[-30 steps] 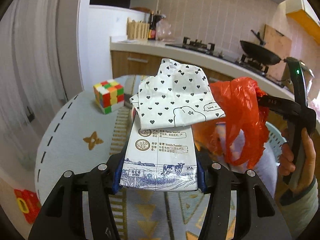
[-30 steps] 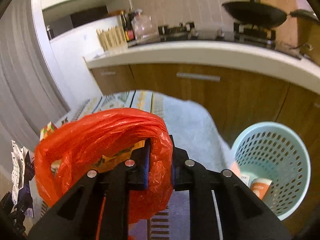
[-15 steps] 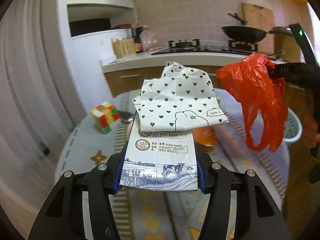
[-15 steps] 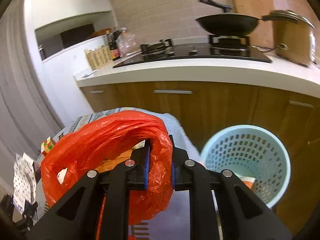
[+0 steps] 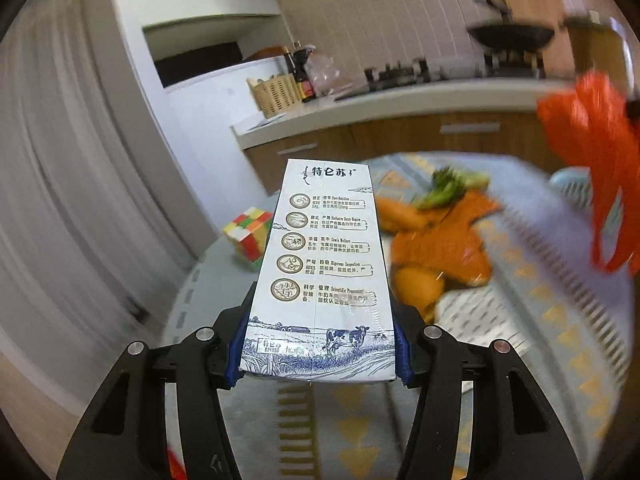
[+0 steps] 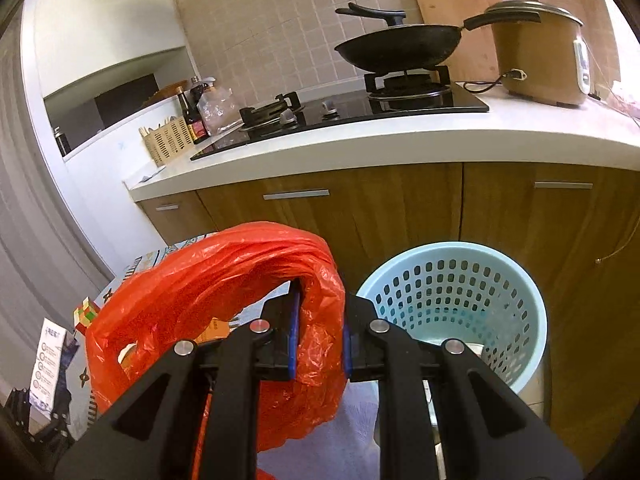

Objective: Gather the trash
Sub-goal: 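Carry the carton and red bag to the blue basket and release both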

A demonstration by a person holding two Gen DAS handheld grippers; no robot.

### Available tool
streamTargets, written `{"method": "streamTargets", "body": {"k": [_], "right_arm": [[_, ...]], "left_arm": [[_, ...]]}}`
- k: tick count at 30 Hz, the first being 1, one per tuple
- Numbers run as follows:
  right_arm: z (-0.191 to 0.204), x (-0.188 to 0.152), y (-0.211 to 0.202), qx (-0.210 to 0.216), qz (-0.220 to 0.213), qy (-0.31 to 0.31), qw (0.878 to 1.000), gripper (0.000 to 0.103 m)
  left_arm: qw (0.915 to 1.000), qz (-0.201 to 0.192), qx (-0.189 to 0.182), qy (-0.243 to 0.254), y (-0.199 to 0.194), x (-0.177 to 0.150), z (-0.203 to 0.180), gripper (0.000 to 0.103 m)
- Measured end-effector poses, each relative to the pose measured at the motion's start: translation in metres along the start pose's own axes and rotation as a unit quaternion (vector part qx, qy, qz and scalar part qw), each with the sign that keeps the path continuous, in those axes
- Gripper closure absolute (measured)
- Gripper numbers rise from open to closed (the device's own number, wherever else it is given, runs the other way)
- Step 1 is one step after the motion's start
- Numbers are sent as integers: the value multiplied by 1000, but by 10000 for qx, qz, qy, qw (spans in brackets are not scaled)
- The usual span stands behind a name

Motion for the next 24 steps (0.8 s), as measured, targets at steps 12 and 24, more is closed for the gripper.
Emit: {"method": "streamTargets", "body": {"k": [12,24], "right_arm": [[-87,29,-50,-1391,-489,306,9886,90],[-188,4,-23,-2619,186,555,9633,88]], "left_arm": [[9784,-384,-2016,-239,-37,105,-116,50],[9357,599,-3476,63,-7,105,-286,50]]}}
Point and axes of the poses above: each gripper's, at about its wrist camera, not at the fingertips, and y roughly the way its jaws point, z to its left, x to its top, the point moved 8 cm from there along y, roughly the way its jaws point, and after that the axes turned 9 degrees about x, right-handed, at the moved point
